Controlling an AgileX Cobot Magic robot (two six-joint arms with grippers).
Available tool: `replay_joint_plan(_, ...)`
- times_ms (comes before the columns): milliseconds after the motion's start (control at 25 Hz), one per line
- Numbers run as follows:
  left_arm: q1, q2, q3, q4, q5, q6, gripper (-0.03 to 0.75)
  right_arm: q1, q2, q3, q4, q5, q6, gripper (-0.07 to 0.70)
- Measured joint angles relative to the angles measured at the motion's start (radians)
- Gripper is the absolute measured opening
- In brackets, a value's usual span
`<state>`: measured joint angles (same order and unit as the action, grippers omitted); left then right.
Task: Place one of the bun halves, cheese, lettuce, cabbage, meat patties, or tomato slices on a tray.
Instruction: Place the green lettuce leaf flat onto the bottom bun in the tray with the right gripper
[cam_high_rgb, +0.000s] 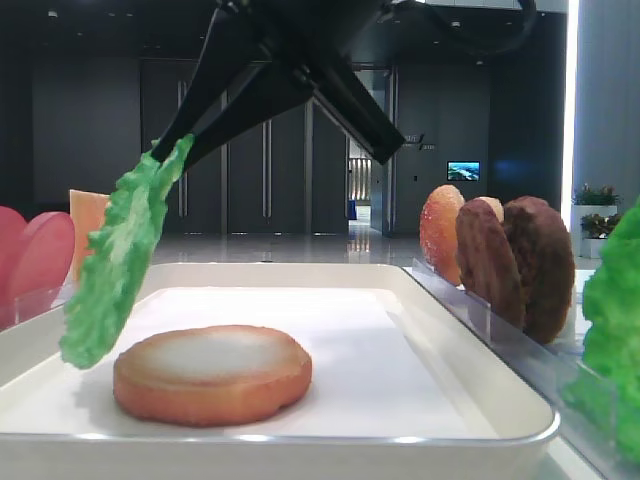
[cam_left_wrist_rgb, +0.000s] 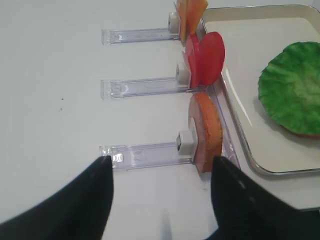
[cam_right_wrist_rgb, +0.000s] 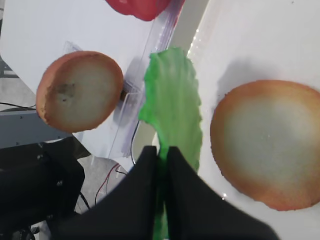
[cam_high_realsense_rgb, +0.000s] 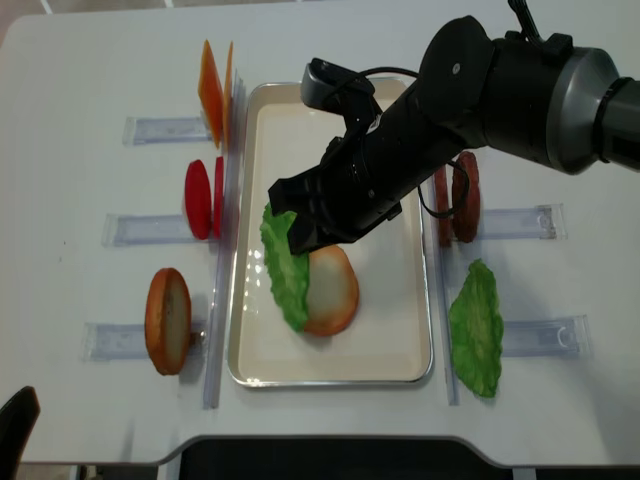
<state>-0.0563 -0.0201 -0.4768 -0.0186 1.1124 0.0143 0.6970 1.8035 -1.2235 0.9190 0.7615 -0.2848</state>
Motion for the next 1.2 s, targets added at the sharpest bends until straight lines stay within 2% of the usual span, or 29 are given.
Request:
replay_joint_plan(480,0.000,0.000,0.000,0.000,0.000,0.000,0.471,-0.029,0.017,0.000,0.009,0.021,-0.023,0.014)
replay_joint_plan(1200,0.000,0.000,0.000,0.000,0.000,0.000,0.471,-0.031,0.017,0.028,-0.087,0.026,0.015,0.014)
